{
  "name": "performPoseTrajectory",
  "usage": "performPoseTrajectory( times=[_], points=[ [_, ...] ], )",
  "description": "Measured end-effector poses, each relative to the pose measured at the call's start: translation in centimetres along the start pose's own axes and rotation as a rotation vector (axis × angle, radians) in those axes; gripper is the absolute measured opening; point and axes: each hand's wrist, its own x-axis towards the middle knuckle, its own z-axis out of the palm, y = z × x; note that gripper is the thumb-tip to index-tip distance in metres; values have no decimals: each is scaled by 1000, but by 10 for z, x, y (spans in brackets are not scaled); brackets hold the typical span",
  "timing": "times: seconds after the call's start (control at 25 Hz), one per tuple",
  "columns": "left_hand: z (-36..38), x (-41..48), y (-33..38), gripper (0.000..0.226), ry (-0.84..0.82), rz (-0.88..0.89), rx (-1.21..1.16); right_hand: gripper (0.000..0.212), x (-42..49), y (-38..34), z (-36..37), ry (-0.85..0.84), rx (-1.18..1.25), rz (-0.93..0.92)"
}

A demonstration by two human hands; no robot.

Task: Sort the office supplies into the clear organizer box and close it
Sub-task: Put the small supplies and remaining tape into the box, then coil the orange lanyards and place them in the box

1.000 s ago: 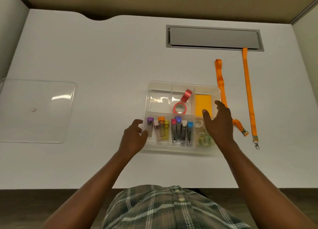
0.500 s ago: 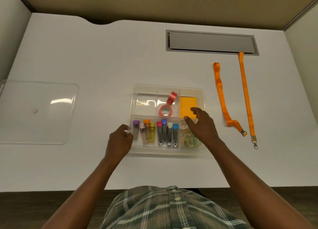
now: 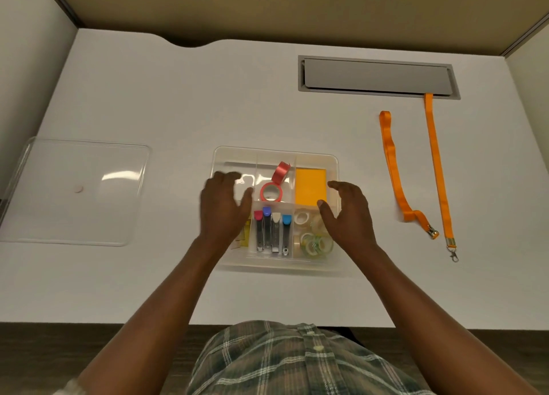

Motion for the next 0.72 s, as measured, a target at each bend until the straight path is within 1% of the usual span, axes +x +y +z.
performPoseTrajectory(
  times=[0.08,0.16,0.24,0.32,0.4,0.44,0.48,0.6,0.68,0.72],
  points=[
    [29,27,24,41,-145,46,27,60,-4,6,-4,-9,-2,56],
    [57,45,38,41,-222,62,150,67,-10,14,-6,-50,-4,98],
    [75,55,42,38,-214,69,226,70,-17,23,-7,-104,-12,137],
    [82,60,44,30,-179,101,248,69,-23,31,-7,-164,11,171],
    [84,60,44,20,-147,183,304,68,-29,37,-5,-211,59,185],
    [86,59,43,17,-144,231,349,68,-31,38,-4,-225,79,190],
    [86,58,40,19,-150,266,389,68,-32,38,-2,-234,94,195],
    [87,53,35,30,-227,270,445,65,-34,42,0,-224,158,228],
    [83,50,38,32,-215,235,427,60,-31,50,-5,-165,216,247],
    [80,48,42,31,-196,223,401,56,-29,58,-9,-105,208,244]
  ],
)
